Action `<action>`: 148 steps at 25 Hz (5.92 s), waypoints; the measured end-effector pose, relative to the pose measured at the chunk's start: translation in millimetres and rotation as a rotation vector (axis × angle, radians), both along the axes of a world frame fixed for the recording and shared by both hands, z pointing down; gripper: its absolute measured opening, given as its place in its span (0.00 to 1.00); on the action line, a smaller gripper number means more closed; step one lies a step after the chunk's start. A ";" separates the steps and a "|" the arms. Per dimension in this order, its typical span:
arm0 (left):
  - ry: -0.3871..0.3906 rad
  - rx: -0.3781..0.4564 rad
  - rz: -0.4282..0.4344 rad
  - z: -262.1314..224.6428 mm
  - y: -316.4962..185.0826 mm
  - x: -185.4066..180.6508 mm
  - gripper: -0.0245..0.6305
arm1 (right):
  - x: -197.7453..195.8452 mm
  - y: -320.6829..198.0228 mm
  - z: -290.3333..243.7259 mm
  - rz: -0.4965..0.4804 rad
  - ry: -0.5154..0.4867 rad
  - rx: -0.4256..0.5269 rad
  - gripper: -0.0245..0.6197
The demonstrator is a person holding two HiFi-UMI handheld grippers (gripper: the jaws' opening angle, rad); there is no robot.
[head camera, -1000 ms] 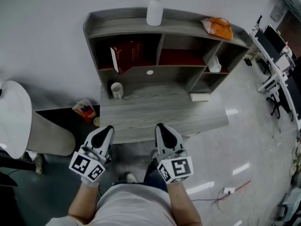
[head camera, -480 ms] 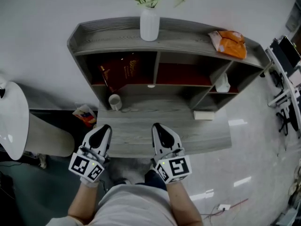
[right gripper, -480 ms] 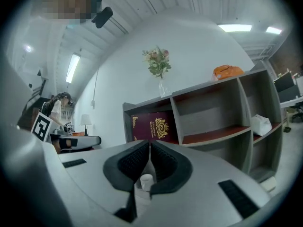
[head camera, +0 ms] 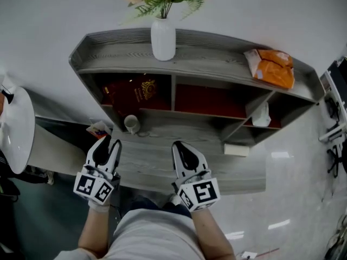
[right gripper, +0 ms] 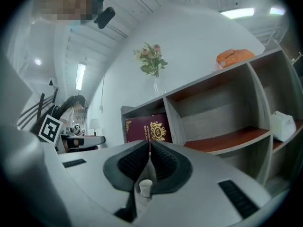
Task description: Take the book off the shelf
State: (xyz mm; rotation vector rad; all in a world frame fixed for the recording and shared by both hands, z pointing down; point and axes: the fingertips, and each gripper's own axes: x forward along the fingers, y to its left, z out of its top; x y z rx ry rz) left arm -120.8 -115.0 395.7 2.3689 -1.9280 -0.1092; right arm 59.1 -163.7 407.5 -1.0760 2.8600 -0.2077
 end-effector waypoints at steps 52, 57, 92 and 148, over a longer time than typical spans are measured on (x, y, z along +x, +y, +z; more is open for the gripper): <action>-0.101 -0.059 0.314 1.6 -152.4 -37.0 0.42 | 4.0 0.7 -5.4 0.360 0.051 -0.004 0.07; -0.086 -0.071 0.333 1.1 -135.2 -36.5 0.42 | -2.3 2.7 -3.9 0.342 0.052 -0.002 0.07; -0.187 -0.120 0.380 48.7 -10.0 -49.5 0.40 | -75.8 -9.4 5.4 0.194 0.016 -0.022 0.07; -0.092 -0.140 0.759 53.6 -76.9 127.5 0.39 | 85.3 -7.7 19.1 0.549 0.125 -0.067 0.07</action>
